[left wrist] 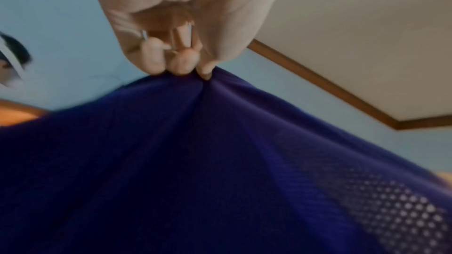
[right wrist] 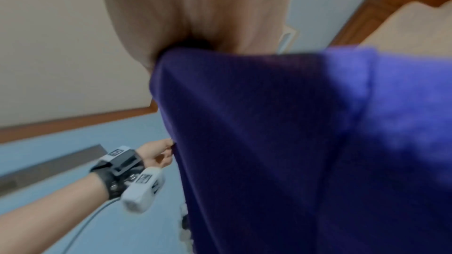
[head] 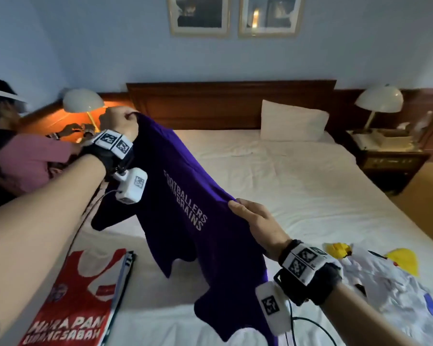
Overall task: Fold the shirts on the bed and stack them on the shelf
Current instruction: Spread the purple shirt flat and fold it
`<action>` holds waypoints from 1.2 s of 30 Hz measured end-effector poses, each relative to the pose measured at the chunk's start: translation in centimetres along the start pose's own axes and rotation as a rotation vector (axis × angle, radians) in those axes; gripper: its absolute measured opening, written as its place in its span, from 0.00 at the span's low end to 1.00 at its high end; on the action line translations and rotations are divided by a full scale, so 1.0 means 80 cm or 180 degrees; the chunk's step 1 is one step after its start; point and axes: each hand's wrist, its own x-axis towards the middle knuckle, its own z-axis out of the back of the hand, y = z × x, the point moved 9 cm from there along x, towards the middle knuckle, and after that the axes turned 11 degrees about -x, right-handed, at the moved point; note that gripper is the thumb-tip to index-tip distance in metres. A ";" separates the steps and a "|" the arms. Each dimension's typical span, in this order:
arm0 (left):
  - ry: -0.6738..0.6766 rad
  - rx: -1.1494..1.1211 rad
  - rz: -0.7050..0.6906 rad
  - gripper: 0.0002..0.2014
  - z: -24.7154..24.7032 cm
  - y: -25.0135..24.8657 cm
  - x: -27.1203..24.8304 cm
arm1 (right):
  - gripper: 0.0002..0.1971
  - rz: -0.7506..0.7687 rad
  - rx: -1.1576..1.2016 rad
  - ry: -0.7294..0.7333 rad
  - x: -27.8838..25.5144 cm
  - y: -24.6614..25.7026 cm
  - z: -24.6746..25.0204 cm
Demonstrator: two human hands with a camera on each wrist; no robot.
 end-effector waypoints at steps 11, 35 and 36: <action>0.1354 -0.0708 -0.0165 0.11 -0.364 -0.108 -0.095 | 0.13 -0.0533 0.0896 -0.1158 -0.062 -0.142 0.136; 0.3009 -0.0180 0.0151 0.08 -0.984 0.172 -0.604 | 0.04 -0.2509 -0.0902 -0.2650 -0.164 -0.787 0.412; 0.3062 -0.0252 0.0181 0.08 -0.992 0.165 -0.608 | 0.05 -0.2544 -0.0870 -0.2744 -0.170 -0.785 0.421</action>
